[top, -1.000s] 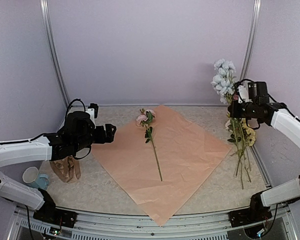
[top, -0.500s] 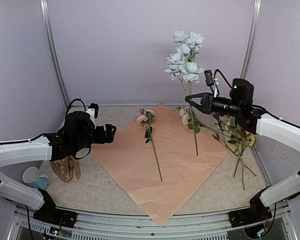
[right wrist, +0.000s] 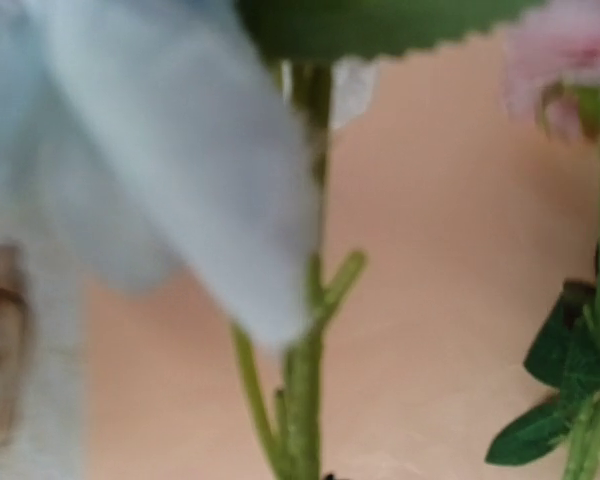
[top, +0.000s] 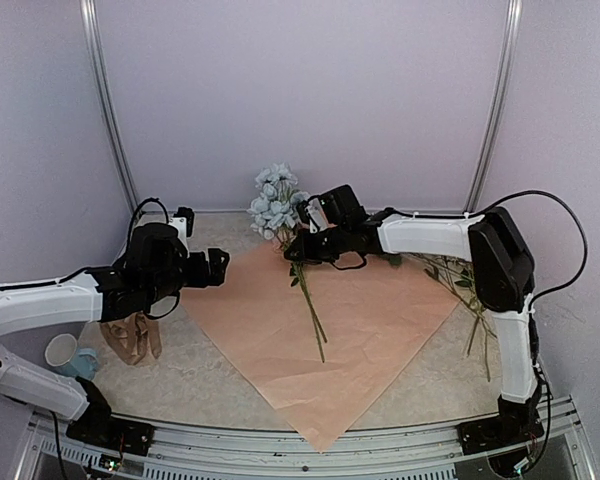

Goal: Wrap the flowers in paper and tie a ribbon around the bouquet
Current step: Place the fake flower on the flattened wrapping paper, then pick up the fake flower from the corner of the board.

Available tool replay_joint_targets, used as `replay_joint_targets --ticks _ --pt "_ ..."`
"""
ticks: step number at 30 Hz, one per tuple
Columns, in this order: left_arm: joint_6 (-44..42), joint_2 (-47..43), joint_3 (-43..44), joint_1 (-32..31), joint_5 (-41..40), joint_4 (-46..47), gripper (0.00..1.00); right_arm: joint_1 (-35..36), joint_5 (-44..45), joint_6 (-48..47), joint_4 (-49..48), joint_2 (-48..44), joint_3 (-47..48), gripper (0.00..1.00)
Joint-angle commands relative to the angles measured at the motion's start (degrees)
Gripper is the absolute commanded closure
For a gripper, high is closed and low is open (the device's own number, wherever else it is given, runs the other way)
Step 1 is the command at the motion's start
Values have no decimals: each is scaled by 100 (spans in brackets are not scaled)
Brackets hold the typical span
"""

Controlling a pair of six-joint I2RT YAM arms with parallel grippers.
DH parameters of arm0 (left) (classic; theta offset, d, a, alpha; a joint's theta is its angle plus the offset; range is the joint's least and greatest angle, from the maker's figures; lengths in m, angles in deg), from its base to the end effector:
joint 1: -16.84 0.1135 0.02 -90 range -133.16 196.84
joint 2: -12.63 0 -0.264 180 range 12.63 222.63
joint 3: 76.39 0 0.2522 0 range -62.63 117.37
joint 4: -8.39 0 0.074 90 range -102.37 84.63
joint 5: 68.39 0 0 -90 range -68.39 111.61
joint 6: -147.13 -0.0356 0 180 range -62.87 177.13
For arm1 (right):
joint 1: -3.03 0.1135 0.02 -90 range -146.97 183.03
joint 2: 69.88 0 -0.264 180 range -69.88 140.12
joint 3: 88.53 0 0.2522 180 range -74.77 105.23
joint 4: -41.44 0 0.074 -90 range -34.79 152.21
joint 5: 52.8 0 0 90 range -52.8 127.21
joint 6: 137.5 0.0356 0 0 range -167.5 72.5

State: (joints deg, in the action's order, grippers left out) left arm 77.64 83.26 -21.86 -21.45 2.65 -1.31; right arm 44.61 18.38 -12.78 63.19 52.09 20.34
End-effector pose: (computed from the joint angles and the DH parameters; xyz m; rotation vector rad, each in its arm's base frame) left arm 0.2204 -0.1593 0.2458 0.1020 2.0072 -0.3247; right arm 0.3618 0.3363 0.2188 -0.3447 2.3407 1.0676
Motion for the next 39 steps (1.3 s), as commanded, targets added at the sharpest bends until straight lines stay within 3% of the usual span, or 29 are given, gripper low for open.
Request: replay_joint_targets --ticks 1,12,20,25,30,33,36,39 --pt "-55 -99 -77 62 -73 -39 1 148 345 -155 1204 516 977 100" --pt "-55 56 -26 83 -18 35 1 297 371 241 1096 914 811 100" --pt "-65 -20 -77 88 -111 -41 1 280 699 67 1334 814 847 66" --pt "-98 -55 -79 107 -134 -71 1 156 631 -170 1413 225 636 62" --pt "-123 -107 -83 119 -152 -105 1 -397 390 -899 1471 -903 -236 62" --pt "-146 -137 -104 125 -146 -98 1 -1060 880 -1552 2318 -1242 -510 63" --pt "-175 -137 -99 124 -116 -91 1 -1594 1968 -2376 3197 -1218 -503 62" --pt "-173 -91 -81 132 -73 -56 1 -1811 3124 -3281 3785 -940 -226 43"
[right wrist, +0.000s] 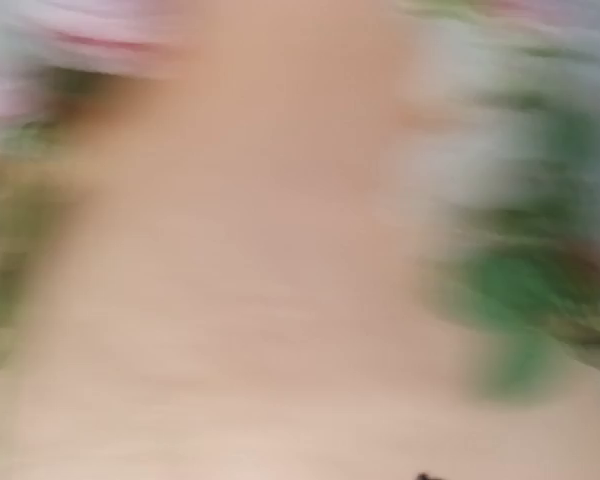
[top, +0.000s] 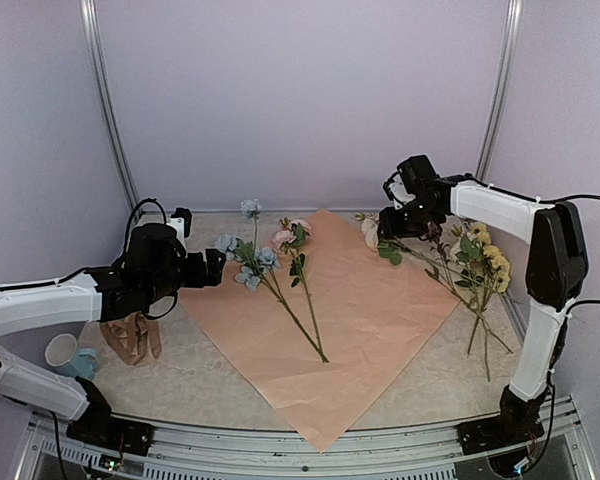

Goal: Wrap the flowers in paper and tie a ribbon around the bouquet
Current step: Pick up the fake flower from the corner of the board.

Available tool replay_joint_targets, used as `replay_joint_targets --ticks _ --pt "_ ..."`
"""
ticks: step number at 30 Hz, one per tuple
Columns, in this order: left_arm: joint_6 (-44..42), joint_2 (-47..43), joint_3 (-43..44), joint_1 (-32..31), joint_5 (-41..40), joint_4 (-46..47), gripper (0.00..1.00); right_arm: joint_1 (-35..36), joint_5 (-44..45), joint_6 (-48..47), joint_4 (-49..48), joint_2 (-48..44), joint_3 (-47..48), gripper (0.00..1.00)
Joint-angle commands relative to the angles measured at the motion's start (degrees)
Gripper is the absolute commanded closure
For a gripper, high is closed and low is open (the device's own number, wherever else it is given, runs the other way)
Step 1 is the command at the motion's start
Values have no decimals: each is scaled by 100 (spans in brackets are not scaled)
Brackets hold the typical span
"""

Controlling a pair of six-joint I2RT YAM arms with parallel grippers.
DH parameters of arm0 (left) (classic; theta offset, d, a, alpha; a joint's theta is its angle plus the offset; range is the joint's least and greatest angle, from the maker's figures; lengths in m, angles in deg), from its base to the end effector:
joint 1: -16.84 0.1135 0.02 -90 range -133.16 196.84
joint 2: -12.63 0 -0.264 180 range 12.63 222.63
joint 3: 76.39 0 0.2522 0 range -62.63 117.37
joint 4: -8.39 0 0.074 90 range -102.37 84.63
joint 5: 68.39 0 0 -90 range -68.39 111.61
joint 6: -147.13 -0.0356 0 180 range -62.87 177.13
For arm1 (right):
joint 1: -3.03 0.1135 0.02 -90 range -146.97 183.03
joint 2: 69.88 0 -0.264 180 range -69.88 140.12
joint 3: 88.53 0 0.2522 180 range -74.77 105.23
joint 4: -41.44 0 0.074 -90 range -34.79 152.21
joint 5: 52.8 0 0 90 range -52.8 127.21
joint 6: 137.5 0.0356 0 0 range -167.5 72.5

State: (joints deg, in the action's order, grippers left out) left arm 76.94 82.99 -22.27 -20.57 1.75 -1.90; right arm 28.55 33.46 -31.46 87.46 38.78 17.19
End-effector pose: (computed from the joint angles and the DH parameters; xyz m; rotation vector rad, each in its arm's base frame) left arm 0.2215 -0.1542 0.2436 0.0922 2.0138 -0.2855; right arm 0.3855 0.1866 0.2681 -0.2336 2.4533 0.4024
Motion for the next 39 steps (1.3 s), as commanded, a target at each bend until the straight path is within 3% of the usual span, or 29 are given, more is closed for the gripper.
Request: replay_joint_targets --ticks 1,3,5,10,20,24,29,30,35,39 --pt "-101 -47 -14 43 36 -3 1 -219 1883 -1643 1484 502 194 35" --pt "-93 -3 49 49 64 -38 1 -252 2417 -2048 1562 748 404 22" --pt "-99 16 105 48 70 -87 1 -321 2943 -2295 1568 960 593 18" --pt "-151 9 104 45 27 -96 1 -519 3167 -2812 1490 1593 1177 38" --pt "-246 60 250 47 -20 -215 1 -610 2899 -3431 1499 2299 1764 43" --pt "-324 14 297 43 -60 -229 1 -721 2913 -3532 1351 2439 1825 54" --pt "-322 3 355 44 -11 -218 1 -732 2862 -3721 1205 2731 1946 59" --pt "-303 -9 366 42 -3 -227 1 -737 2901 -3729 1187 2771 1974 62" --pt "-254 -146 320 42 25 -234 1 -725 3245 -3678 1066 2655 2023 96" --pt "-271 -152 294 20 185 -164 1 -702 3566 -3727 734 1986 1767 100"
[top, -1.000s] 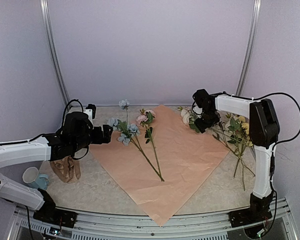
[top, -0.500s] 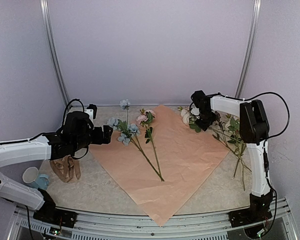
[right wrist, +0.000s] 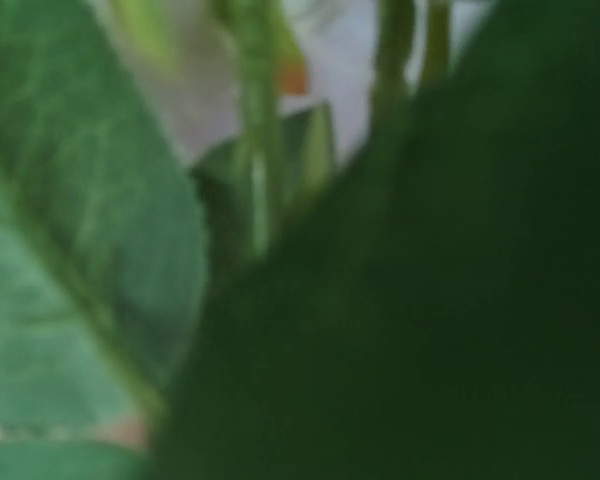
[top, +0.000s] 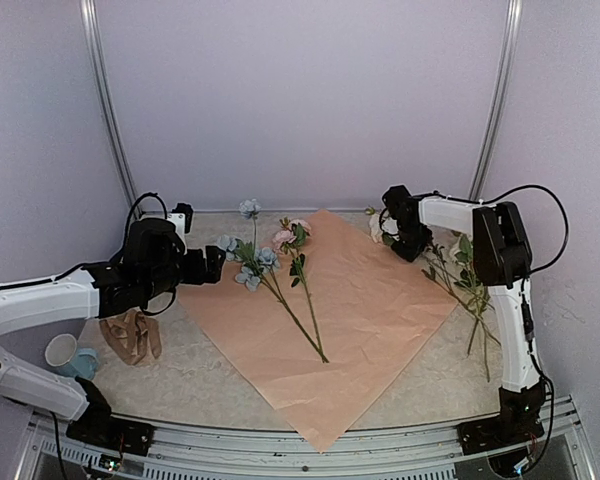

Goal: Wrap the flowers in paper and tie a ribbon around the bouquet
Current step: Pick up the fake flower from the corner of the board, then place the fake flower on the flattened wrapping paper.

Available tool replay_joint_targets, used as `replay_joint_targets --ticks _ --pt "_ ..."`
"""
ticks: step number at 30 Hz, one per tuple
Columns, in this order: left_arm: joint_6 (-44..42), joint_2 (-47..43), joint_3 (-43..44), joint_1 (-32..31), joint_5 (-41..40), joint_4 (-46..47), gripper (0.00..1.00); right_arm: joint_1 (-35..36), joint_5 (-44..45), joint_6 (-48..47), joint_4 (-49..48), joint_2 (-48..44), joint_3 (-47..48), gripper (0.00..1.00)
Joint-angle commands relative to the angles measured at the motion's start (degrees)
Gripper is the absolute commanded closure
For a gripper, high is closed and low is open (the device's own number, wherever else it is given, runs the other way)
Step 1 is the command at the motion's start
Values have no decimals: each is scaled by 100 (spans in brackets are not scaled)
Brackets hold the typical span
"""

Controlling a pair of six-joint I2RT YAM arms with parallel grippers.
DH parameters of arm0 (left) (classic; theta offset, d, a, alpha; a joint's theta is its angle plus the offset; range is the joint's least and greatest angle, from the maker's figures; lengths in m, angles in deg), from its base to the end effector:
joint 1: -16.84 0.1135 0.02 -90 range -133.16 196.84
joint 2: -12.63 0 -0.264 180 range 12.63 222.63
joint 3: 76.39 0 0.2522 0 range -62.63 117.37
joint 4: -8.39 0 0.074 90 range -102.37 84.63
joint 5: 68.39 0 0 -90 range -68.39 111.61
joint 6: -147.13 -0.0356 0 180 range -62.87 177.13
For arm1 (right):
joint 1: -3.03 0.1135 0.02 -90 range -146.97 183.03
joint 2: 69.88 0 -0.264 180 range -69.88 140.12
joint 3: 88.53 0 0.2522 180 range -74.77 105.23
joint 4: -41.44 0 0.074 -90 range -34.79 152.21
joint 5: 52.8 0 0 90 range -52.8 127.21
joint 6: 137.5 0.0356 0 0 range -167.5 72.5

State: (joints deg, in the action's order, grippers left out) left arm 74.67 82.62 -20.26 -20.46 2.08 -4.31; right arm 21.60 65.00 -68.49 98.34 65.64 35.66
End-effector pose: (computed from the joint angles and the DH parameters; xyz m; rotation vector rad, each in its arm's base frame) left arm 0.2226 -0.1546 0.2531 0.1339 2.0112 -0.2643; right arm 0.4743 0.1418 0.1510 -0.7917 2.5805 -0.6780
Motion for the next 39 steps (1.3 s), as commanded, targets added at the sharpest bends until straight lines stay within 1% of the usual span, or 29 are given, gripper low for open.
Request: replay_joint_targets --ticks 1,6,8,11,13,16,18,19,21,22,24,25,26,27,29,31,32,33,34,35,36,38,39 --pt "-53 -99 96 -8 225 109 1 2 555 -27 -424 -878 -131 100" --pt "-171 46 199 -247 422 319 1 75 1180 -102 -795 -1961 -526 100" --pt "-205 147 262 -321 440 378 1 86 1260 -132 -946 -2374 -714 100" --pt "-231 271 351 -397 449 380 1 83 1116 -31 -971 -2868 -935 100" --pt "-240 324 397 -442 450 369 1 73 851 167 -894 -3150 -982 100" --pt "-268 350 436 -477 512 379 1 -75 -221 854 -497 -3571 -795 100" --pt "-303 356 468 -501 529 363 1 -384 -1077 1460 -419 -3849 -698 100" --pt "-320 357 481 -512 521 354 1 -561 -1187 1689 -542 -4007 -745 100" --pt "-349 342 490 -528 503 336 1 -727 -676 1810 -1292 -4443 -1102 100" --pt "-365 335 491 -532 507 334 1 -737 -476 1671 -1741 -4687 -1360 100" --pt "-401 309 491 -541 506 311 1 -710 -372 1325 -2729 -5216 -1870 100" --pt "-415 301 485 -549 499 303 1 -646 -152 1103 -3463 -5485 -2142 100" --pt "-416 289 475 -555 476 299 1 -565 468 717 -4197 -5701 -2419 100" --pt "-410 287 466 -558 458 303 1 -489 1098 131 -4987 -5843 -2674 100" --pt "-396 276 441 -559 441 320 1 -451 1913 -1403 -6610 -5888 -3034 100" --pt "-384 285 432 -574 462 333 1 -449 2329 -3087 -8134 -5632 -3261 100" --pt "-379 286 435 -581 469 340 1 -434 2459 -3761 -8682 -5500 -3284 100" --pt "-382 291 438 -589 468 338 1 -417 2526 -4193 -8988 -5382 -3248 100" --pt "-378 295 431 -594 468 346 1 -385 2547 -4312 -8996 -5328 -3184 100" --pt "-382 308 424 -594 463 343 1 -320 2466 -4156 -8670 -5340 -3095 100" --pt "-378 319 429 -594 459 344 1 -228 2248 -3786 -8046 -5431 -3047 100" --pt "-367 332 439 -605 463 336 1 24 1359 -2710 -6585 -5697 -2891 100" --pt "-371 335 443 -610 467 334 1 115 684 -1671 -5619 -5818 -2702 100"
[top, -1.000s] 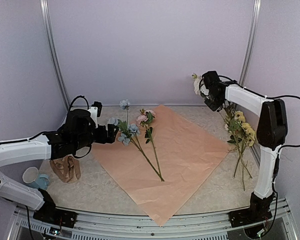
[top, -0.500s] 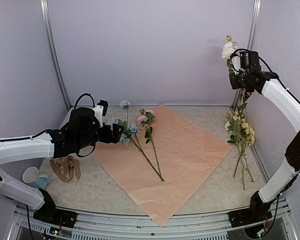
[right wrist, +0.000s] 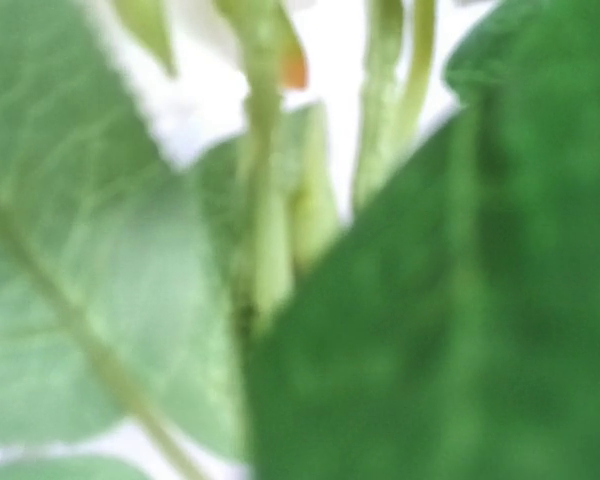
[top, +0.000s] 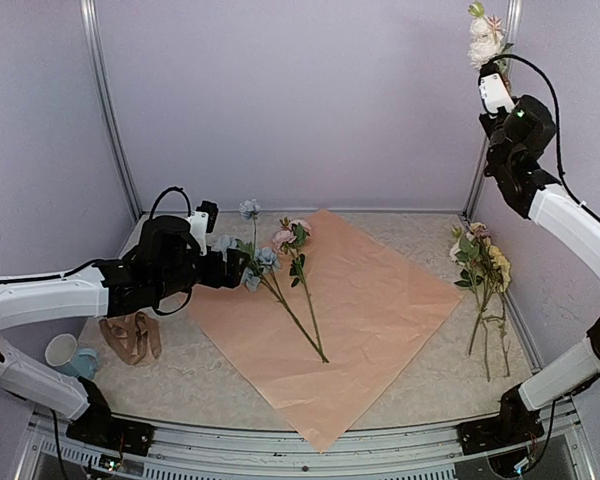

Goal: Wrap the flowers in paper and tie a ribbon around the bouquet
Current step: Place the fake flower on the flattened wrapping paper.

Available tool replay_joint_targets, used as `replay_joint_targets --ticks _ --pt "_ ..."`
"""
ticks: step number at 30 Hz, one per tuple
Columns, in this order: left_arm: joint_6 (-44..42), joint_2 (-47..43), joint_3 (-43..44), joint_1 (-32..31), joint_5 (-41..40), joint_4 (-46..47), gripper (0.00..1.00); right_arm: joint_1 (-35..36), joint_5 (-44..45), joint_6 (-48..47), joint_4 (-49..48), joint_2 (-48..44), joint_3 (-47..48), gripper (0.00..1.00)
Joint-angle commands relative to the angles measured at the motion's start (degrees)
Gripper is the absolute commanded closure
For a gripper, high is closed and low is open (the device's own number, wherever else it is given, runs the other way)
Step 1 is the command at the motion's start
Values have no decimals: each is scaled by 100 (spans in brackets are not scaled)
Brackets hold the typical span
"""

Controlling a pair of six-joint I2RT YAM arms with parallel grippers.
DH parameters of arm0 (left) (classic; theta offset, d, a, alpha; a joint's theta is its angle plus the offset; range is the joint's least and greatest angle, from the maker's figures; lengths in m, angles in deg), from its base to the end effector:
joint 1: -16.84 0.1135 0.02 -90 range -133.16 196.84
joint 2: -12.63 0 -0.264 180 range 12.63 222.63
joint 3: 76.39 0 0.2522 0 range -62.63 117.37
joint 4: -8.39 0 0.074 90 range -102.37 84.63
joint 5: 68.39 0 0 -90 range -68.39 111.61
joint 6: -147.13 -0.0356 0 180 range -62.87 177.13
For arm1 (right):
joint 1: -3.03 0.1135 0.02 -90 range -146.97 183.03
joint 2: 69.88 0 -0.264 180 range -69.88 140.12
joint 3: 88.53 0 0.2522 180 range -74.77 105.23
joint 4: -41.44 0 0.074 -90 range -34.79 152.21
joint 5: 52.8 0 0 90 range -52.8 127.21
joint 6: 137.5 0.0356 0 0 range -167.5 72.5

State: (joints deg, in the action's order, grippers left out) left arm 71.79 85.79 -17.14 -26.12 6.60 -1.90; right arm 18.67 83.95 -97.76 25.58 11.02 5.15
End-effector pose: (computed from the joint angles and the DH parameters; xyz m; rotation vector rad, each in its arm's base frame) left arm 0.2165 -0.1890 0.2611 0.3223 1.9728 -0.3910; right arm 0.3060 0.0588 0.4771 0.0705 1.2922 -0.9562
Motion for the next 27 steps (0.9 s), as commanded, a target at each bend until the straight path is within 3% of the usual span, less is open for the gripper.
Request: replay_joint_targets --ticks 1,4,6,7,11,13,18,24,27 --pt "-85 22 139 -52 15 81 1 436 -2188 2042 2527 -444 590 100" --pt "-90 43 149 -63 2 68 1 454 -5597 3909 4378 -326 1106 100" --pt "-94 67 173 -69 -4 52 1 614 -7689 4998 4500 -30 1090 100" --pt "-88 83 185 -73 3 42 1 761 -8108 5676 4196 124 878 100" --pt "-80 161 238 -81 27 -7 1 1365 -7757 8194 3471 856 201 100" --pt "-85 187 249 -81 37 -19 1 1546 -7625 8781 3550 1338 233 100" --pt "-96 194 233 -90 34 -60 1 1771 -7968 9271 3412 2609 786 100" --pt "-75 132 115 -90 -13 -64 1 1739 -7284 8711 4631 4032 2103 100" --pt "-100 101 57 -82 -37 -65 1 1689 -7209 8670 4752 4580 2521 100"
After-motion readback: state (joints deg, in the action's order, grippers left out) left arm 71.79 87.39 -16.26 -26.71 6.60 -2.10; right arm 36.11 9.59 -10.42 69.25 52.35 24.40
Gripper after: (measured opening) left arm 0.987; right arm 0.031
